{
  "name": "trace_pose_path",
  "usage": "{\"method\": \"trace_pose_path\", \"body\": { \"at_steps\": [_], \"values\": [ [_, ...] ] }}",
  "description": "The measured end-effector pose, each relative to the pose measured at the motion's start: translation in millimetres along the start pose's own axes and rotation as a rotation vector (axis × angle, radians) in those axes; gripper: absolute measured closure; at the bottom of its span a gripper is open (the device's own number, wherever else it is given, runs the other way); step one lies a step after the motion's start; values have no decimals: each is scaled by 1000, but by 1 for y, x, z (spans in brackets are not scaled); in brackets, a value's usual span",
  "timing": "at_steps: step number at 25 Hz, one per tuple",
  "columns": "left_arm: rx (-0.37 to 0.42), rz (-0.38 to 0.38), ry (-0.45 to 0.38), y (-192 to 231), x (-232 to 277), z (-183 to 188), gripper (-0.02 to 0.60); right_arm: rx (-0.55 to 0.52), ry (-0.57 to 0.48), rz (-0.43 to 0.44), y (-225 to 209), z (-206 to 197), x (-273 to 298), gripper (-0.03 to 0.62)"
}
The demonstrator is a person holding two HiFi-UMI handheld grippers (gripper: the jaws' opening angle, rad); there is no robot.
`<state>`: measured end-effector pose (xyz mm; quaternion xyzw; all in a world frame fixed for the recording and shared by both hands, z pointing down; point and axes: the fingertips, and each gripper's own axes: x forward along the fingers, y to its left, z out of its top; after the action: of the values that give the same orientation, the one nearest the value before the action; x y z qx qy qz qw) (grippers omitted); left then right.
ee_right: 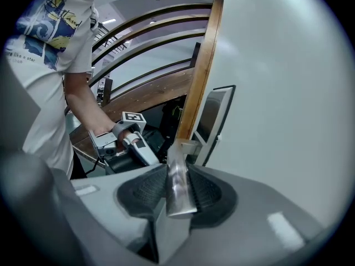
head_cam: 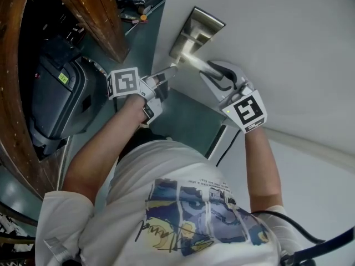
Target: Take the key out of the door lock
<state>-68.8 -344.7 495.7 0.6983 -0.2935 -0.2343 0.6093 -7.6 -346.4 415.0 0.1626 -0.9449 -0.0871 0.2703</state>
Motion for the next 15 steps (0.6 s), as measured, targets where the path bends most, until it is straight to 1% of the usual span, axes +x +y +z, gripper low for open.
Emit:
{"method": "trace_pose_path", "body": {
  "at_steps": [6,13,15],
  "values": [
    [20,7,-39,-10,-20,-6,555,-61,-10,13,-9,4,4,473],
    [42,17,-69,-21,-34,-27,555,-39,-28,22,-14,-1,5,471],
    [52,14,-74,-26,-38,-34,555,-32,-32,33,-11,0,4,458]
  ]
}}
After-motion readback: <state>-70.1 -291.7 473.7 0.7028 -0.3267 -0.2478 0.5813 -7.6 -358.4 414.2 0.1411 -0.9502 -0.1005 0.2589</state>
